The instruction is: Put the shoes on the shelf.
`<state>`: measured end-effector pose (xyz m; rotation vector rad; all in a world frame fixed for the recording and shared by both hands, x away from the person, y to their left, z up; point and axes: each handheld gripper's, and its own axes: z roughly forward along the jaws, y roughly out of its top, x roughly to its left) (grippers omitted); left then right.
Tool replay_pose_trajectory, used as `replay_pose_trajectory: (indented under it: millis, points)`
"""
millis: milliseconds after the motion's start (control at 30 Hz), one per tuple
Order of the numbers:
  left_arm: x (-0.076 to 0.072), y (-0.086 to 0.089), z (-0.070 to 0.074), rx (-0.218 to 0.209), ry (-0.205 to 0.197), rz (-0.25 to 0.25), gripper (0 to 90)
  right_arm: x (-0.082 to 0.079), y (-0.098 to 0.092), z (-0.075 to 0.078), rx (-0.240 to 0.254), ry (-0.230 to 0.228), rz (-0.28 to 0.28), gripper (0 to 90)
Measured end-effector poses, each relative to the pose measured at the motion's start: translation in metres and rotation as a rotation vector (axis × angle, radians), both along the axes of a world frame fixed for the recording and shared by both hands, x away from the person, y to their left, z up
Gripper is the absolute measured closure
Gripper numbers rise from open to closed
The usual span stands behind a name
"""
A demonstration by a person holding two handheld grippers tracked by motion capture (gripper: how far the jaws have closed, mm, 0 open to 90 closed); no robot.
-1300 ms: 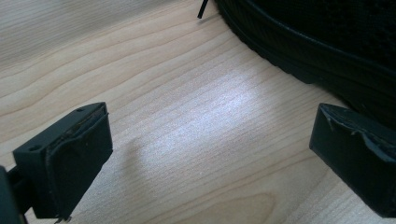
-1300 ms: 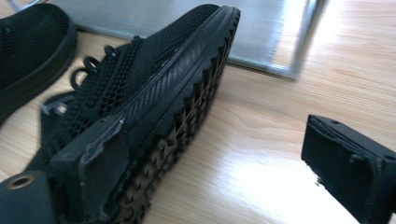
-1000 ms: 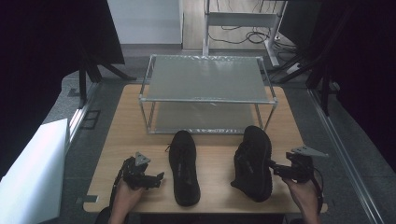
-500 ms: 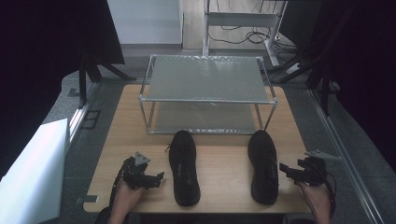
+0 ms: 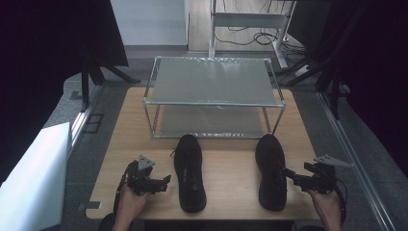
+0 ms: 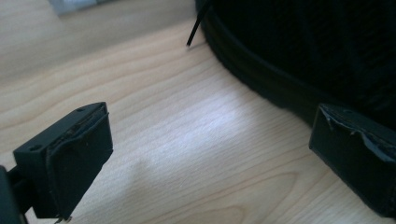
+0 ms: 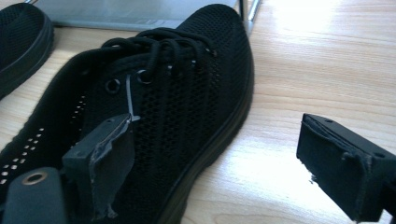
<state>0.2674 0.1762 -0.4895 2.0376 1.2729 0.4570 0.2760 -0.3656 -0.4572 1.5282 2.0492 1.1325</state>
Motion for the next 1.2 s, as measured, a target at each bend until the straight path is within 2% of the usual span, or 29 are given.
replay_pose_trajectory:
  millis: [133,333,400,433,633,767,867,933,1033,1067,1200]
  points:
    - [0.000,-0.007,0.010,-0.026,-0.023,-0.002,0.0,0.001,0.005,0.000,0.007,0.004,0.017,9.9]
    - [0.002,-0.016,0.030,-0.101,-0.050,-0.006,0.0,0.004,0.017,-0.004,0.009,0.018,0.060,6.6]
    - [0.002,-0.022,0.035,-0.111,-0.059,-0.013,0.7,0.006,0.020,-0.006,0.007,0.022,0.065,6.4]
    - [0.004,-0.029,0.036,-0.107,-0.057,-0.027,0.8,0.008,0.023,-0.007,-0.004,0.027,0.066,6.1]
    - [0.006,-0.046,0.032,-0.098,-0.034,-0.065,0.7,0.011,0.027,-0.011,-0.019,0.044,0.070,5.9]
    - [0.007,-0.058,0.027,-0.060,-0.020,-0.086,0.7,0.013,0.028,-0.013,-0.017,0.058,0.077,6.8]
    - [0.009,-0.063,0.024,-0.062,-0.018,-0.089,0.4,0.013,0.029,-0.012,-0.011,0.067,0.086,11.1]
    - [0.011,-0.066,0.022,-0.042,-0.019,-0.088,0.0,0.012,0.030,-0.011,-0.014,0.066,0.090,13.7]
    - [0.014,-0.072,0.017,-0.028,-0.002,-0.096,0.0,0.011,0.031,-0.009,-0.015,0.065,0.100,17.9]
    - [0.015,-0.073,0.015,-0.029,0.004,-0.095,0.0,0.010,0.031,-0.009,0.031,0.101,0.139,18.4]
    - [0.017,-0.075,0.009,-0.037,0.022,-0.084,0.0,0.009,0.035,-0.012,0.005,0.094,0.149,17.8]
